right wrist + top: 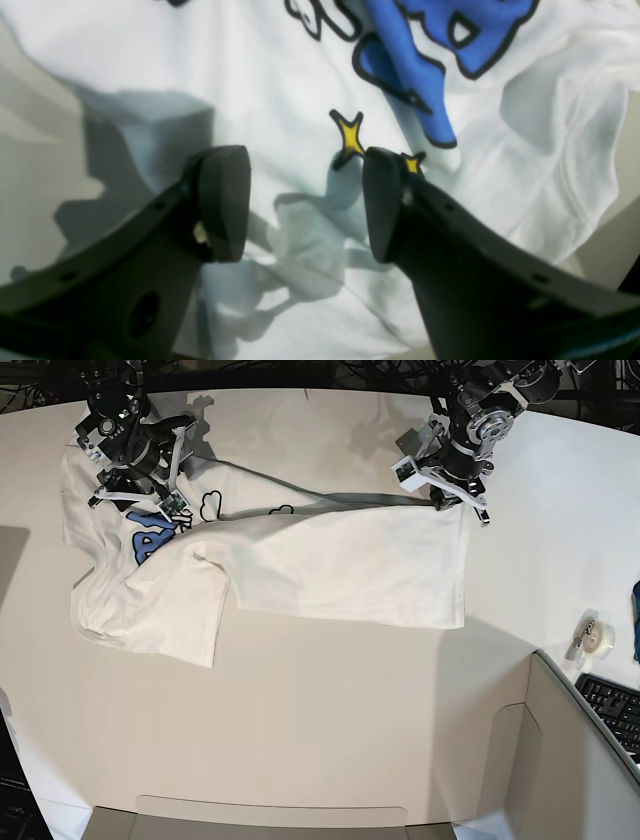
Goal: Layout the t-shirt on the table in an organized manner, then fold the t-shirt properly
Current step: 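Move the left gripper to the shirt's bunched edge and grasp it, then pull the grasped fabric with the left gripper away from the right gripper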
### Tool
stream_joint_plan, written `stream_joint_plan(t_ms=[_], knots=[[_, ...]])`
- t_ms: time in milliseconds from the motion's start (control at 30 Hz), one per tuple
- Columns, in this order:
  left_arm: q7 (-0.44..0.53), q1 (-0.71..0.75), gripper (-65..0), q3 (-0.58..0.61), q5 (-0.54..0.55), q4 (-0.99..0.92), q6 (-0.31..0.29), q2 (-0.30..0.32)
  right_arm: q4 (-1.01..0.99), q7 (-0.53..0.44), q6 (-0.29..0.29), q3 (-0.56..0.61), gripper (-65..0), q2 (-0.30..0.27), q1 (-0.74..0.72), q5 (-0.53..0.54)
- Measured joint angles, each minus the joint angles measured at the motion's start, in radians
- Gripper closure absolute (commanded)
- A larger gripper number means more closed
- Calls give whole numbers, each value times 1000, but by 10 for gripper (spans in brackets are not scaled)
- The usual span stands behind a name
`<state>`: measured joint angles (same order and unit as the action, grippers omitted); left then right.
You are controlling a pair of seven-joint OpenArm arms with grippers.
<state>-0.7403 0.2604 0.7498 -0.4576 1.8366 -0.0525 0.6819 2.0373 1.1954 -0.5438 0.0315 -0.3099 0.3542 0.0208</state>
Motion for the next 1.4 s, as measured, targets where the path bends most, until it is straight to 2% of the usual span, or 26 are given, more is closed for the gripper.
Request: stream_joint_plan(t_ms=[100,267,433,467,633,767,867,1033,1133,1200,1267,1400], knots=[[-34,6,0,-25,31,60,-34,3,0,0,0,0,-355,0,0,0],[-31,13,0,-112,43,207,-39,2,0,1,0,0,-355,0,1,0],[-33,-136,0,-133,45,221,-41,-2,0,2,0,0,-355,0,1,0],[-34,-166,0,-133,48,221,-43,-9,0,2,0,0,-355,0,1,0],[-37,-344,0,-127,51,176,-55,-130,0,2,1,1,-355,0,6,1],[-31,-512,0,-129,44,23,-120,-239,0,0,0,0,-355,-1,21,0],[-17,-641,0,-72,46,-163,-122,-303,2,-4,0,-1,-355,-2,31,2],[102,-813,0,-23,49,-525,-129,-421,6,-16,1,-1,-355,2,51,0],[187,-895,0,-25,48,-719,-126,-465,10,-21,1,-2,-355,2,61,0],[228,-947,0,-26,50,-829,-70,-480,10,-25,1,-2,-355,5,65,-5],[285,-984,0,-28,48,-907,36,-483,11,-29,1,-3,-355,5,70,-7],[387,-1043,-11,-31,48,-1012,197,-482,11,-30,1,-3,-355,6,73,-8]])
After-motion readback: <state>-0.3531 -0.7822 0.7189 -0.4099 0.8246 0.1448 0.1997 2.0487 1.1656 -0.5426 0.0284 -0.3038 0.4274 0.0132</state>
